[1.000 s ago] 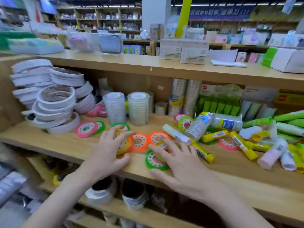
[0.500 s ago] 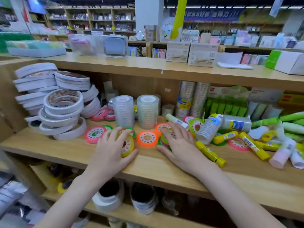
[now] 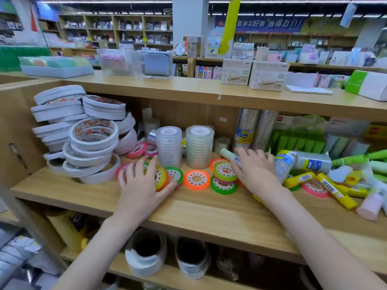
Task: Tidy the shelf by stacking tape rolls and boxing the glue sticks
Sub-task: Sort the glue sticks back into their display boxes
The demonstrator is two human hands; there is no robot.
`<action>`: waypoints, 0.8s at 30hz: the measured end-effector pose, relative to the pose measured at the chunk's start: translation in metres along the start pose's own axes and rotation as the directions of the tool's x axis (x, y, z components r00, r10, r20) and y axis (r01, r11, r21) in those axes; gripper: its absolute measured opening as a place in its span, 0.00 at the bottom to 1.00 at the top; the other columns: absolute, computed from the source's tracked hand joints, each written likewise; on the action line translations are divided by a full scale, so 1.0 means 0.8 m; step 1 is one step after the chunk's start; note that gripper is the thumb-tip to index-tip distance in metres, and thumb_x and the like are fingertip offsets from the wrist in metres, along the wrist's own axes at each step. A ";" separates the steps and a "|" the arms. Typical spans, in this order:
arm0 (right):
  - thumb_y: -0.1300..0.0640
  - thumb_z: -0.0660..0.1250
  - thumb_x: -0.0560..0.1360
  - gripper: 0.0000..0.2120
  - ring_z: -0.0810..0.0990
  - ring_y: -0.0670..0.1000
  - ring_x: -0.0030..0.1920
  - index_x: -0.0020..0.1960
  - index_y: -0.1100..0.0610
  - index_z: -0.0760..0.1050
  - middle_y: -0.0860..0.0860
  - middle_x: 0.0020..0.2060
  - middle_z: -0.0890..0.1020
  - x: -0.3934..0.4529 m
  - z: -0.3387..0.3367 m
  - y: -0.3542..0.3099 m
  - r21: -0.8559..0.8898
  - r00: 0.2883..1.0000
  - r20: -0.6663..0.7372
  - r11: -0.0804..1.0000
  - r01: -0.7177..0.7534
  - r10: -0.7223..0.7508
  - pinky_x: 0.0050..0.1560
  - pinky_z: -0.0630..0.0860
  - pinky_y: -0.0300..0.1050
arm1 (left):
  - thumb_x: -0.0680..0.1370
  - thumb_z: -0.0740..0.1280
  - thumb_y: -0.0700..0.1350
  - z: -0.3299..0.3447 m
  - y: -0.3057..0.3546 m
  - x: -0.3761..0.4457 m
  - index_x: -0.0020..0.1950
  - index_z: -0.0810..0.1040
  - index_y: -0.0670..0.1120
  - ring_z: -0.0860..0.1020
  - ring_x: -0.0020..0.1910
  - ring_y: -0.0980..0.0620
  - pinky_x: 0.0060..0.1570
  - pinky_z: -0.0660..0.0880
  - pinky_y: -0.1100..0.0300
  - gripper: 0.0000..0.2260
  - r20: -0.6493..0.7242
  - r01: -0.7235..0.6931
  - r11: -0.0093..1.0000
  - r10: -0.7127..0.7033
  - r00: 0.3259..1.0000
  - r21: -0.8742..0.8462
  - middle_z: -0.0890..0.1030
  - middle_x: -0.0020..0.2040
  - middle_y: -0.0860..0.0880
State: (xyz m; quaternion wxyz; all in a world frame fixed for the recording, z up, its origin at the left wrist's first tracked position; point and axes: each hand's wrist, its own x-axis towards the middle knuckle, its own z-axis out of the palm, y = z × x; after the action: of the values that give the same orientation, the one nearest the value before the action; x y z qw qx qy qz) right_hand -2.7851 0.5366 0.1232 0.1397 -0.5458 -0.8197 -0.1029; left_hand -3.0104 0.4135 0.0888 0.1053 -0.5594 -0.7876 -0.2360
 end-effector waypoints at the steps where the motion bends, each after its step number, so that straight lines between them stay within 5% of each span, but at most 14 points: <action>1: 0.47 0.52 0.79 0.17 0.68 0.56 0.62 0.65 0.51 0.64 0.53 0.60 0.74 0.000 0.002 -0.002 -0.027 1.000 0.008 1.000 -0.004 0.004 0.63 0.58 0.52 | 0.67 0.51 0.71 0.001 0.002 0.000 0.69 0.69 0.44 0.69 0.63 0.37 0.61 0.62 0.38 0.41 -0.018 -0.038 0.999 0.038 0.999 0.014 0.72 0.65 0.40; 7: 0.55 0.62 0.76 0.12 0.73 0.53 0.54 0.59 0.52 0.69 0.49 0.51 0.75 0.004 -0.002 -0.001 0.251 0.989 -0.148 0.967 0.055 -0.017 0.56 0.56 0.48 | 0.69 0.58 0.65 0.003 -0.001 -0.001 0.66 0.70 0.45 0.70 0.63 0.41 0.59 0.67 0.40 0.33 -0.042 -0.219 0.974 0.216 0.975 -0.053 0.72 0.65 0.42; 12: 0.52 0.56 0.79 0.12 0.72 0.54 0.56 0.61 0.51 0.68 0.50 0.55 0.73 0.007 0.002 -0.006 0.086 0.995 -0.082 0.995 0.057 -0.050 0.60 0.56 0.51 | 0.70 0.58 0.63 0.004 0.003 0.005 0.59 0.75 0.45 0.74 0.56 0.43 0.53 0.72 0.47 0.28 -0.029 -0.312 0.942 0.311 0.950 -0.121 0.75 0.58 0.44; 17: 0.56 0.64 0.75 0.13 0.70 0.57 0.57 0.59 0.52 0.69 0.49 0.54 0.69 0.012 -0.002 -0.008 0.381 0.999 -0.043 0.924 0.043 -0.028 0.56 0.59 0.47 | 0.72 0.63 0.56 0.010 0.027 0.011 0.58 0.76 0.45 0.73 0.56 0.45 0.51 0.75 0.49 0.20 -0.116 -0.423 0.900 0.412 0.904 -0.100 0.75 0.58 0.44; 21: 0.53 0.55 0.80 0.14 0.65 0.59 0.61 0.65 0.53 0.65 0.57 0.59 0.73 0.015 -0.018 -0.017 0.122 0.989 0.150 0.992 -0.023 0.005 0.61 0.60 0.51 | 0.72 0.57 0.59 0.012 0.049 0.022 0.54 0.78 0.45 0.77 0.52 0.46 0.46 0.76 0.54 0.22 -0.070 -0.511 0.859 0.511 0.857 0.022 0.77 0.56 0.46; 24: 0.53 0.54 0.80 0.15 0.64 0.59 0.62 0.66 0.53 0.63 0.57 0.61 0.71 0.018 -0.020 -0.018 0.182 0.980 0.199 0.982 -0.051 0.014 0.61 0.60 0.50 | 0.73 0.54 0.61 0.013 0.059 0.033 0.50 0.81 0.47 0.78 0.51 0.48 0.48 0.75 0.54 0.23 -0.026 -0.515 0.853 0.519 0.855 0.091 0.79 0.53 0.48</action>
State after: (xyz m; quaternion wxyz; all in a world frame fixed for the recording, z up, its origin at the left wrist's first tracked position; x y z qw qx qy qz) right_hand -2.8016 0.5387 0.1431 0.1101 -0.5513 -0.8264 0.0308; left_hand -2.9746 0.4530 0.1030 0.2068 -0.7396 -0.6144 -0.1809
